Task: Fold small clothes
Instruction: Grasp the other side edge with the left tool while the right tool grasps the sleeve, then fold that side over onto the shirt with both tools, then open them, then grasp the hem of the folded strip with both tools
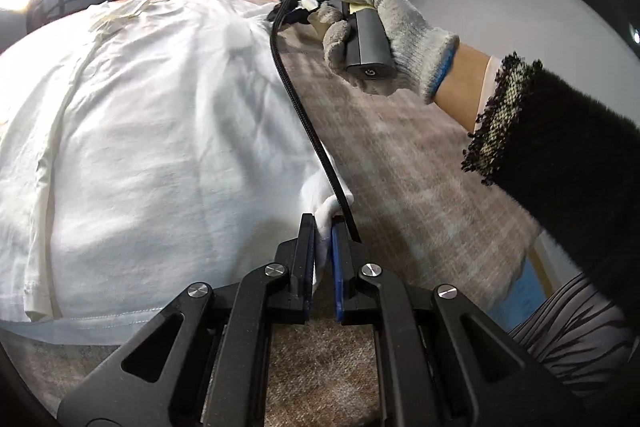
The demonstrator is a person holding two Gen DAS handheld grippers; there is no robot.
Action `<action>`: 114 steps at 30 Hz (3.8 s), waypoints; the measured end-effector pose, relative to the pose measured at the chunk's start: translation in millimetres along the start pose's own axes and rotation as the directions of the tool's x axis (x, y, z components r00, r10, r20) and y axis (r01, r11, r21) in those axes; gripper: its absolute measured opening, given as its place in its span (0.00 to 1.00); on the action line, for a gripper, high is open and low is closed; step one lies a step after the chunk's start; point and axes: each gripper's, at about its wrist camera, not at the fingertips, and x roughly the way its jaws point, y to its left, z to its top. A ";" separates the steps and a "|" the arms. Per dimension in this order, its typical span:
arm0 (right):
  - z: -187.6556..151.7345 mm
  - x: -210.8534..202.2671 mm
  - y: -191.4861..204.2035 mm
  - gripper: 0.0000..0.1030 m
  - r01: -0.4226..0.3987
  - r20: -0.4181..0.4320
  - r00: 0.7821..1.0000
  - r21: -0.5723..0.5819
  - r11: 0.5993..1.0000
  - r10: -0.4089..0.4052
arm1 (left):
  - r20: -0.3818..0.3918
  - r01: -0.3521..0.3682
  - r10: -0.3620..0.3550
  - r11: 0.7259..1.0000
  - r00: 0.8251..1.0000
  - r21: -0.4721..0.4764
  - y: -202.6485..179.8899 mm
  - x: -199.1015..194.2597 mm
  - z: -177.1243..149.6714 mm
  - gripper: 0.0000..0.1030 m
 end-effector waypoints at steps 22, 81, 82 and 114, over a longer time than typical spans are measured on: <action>-0.1 32.5 188.1 0.00 0.124 0.064 0.992 -0.419 0.899 -0.107 | 0.079 -0.012 0.036 0.955 0.996 -0.295 89.3 -61.5 -17.7 0.05; 60.1 132.0 220.7 0.37 0.061 -0.114 0.987 -0.409 0.911 -0.117 | 0.066 0.030 -0.006 0.925 0.998 -0.379 126.8 -55.3 -28.9 0.05; 60.2 119.7 218.4 0.45 0.037 -0.104 0.991 -0.396 0.918 -0.084 | 0.067 0.031 -0.006 0.924 0.998 -0.380 126.8 -55.8 -29.2 0.05; -273.0 -84.2 87.8 0.20 -0.215 -0.339 0.927 -0.131 0.968 0.160 | -0.070 -0.127 0.107 0.878 0.992 -0.461 225.9 -116.6 -37.0 0.43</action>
